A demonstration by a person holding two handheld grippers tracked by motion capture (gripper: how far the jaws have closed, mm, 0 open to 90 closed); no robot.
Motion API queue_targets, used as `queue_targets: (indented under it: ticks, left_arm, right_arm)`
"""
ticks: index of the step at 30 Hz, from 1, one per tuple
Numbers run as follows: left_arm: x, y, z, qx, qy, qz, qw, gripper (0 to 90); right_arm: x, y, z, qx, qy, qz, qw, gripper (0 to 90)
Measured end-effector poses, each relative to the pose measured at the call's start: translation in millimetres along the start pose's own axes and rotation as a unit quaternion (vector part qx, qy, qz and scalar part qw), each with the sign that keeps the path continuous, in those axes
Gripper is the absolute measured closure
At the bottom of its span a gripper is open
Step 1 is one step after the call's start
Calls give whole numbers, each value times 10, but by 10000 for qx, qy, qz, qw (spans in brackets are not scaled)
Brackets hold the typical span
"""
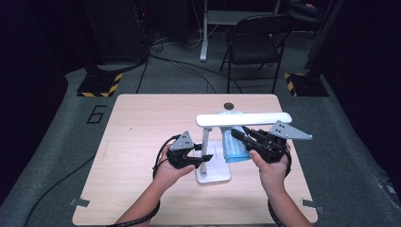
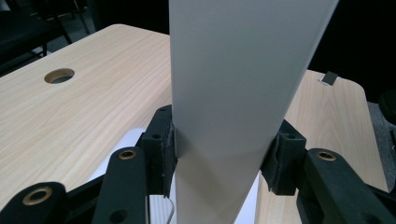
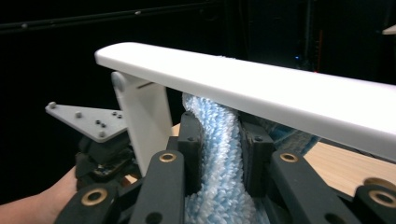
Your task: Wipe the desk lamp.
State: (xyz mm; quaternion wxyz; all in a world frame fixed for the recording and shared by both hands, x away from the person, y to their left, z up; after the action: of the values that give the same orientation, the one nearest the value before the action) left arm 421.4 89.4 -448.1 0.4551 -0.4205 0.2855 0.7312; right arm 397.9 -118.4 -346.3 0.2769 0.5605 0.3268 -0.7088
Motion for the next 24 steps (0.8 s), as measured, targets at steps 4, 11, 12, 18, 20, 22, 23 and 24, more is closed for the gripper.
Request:
queue_targets:
  ticks: [4, 11, 12, 18, 20, 22, 23, 24]
  left_arm:
    - [6, 0, 3, -23, 19, 15, 10000, 526]
    - [-6, -7, 1, 33, -41, 22, 10000, 523]
    - [-11, -13, 3, 46, -73, 8, 10000, 521]
    - [-88, -53, 47, 261, -188, 13, 9995, 490]
    - [-162, -53, 88, 284, -115, -35, 9995, 480]
    - [-231, -48, 125, 309, -91, -104, 9994, 475]
    - [-291, -39, 157, 313, -94, -147, 9994, 474]
    - [-322, -30, 168, 346, -68, -148, 9993, 474]
  right_arm:
    - [30, 120, 102, 155, 33, -146, 9998, 737]
    - [78, 330, 273, 219, 6, -500, 9985, 735]
    - [85, 343, 284, 235, -22, -520, 9984, 734]
    - [90, 357, 302, 268, -103, -514, 9983, 731]
    - [90, 364, 304, 270, -133, -516, 9982, 730]
    - [85, 379, 300, 274, -129, -486, 9984, 729]
    - [82, 384, 300, 282, -135, -475, 9984, 730]
    - [77, 390, 300, 293, -151, -467, 9984, 729]
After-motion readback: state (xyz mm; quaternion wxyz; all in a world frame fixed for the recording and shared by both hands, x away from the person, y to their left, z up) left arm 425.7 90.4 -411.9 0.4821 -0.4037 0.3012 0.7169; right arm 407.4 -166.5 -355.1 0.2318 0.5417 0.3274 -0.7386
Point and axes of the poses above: each handheld gripper's, and its own axes: z roughly backward along the jaws, x roughly out of its underside, y roughly to its right, the point moved 5 cm from there along -z, roughly forward along the jaws, and after that the axes turned 4 degrees about -y, right-handed, at the moved point
